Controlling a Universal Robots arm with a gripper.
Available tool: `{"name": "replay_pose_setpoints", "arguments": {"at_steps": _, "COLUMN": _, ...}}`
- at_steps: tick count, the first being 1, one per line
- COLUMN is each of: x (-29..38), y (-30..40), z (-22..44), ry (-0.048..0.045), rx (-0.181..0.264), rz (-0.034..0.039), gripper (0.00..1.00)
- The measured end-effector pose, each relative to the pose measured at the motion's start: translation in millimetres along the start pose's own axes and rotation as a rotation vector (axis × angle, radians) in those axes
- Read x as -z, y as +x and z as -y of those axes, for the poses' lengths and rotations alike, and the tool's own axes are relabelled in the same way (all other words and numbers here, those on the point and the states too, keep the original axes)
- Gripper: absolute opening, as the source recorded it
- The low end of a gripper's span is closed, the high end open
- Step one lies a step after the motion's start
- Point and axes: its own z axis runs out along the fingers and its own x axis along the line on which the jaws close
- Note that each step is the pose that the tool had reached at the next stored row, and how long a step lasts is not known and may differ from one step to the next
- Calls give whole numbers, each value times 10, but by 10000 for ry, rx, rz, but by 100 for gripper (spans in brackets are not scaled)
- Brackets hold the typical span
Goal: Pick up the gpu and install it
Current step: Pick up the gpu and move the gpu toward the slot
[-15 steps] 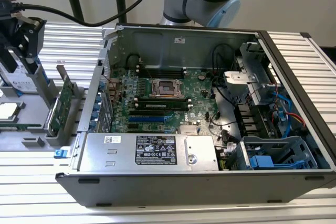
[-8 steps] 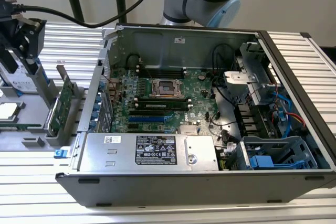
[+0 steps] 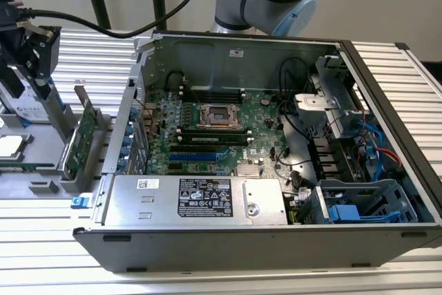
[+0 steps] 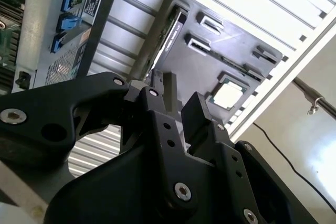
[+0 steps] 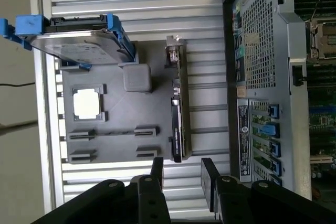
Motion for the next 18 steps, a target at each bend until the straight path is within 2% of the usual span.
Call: {"name": "replay_pose_setpoints", "arguments": {"at_steps": 18, "x": -64, "y": 1, "z": 3, "ry": 0, "rx": 0, "rz": 0, "gripper": 100}}
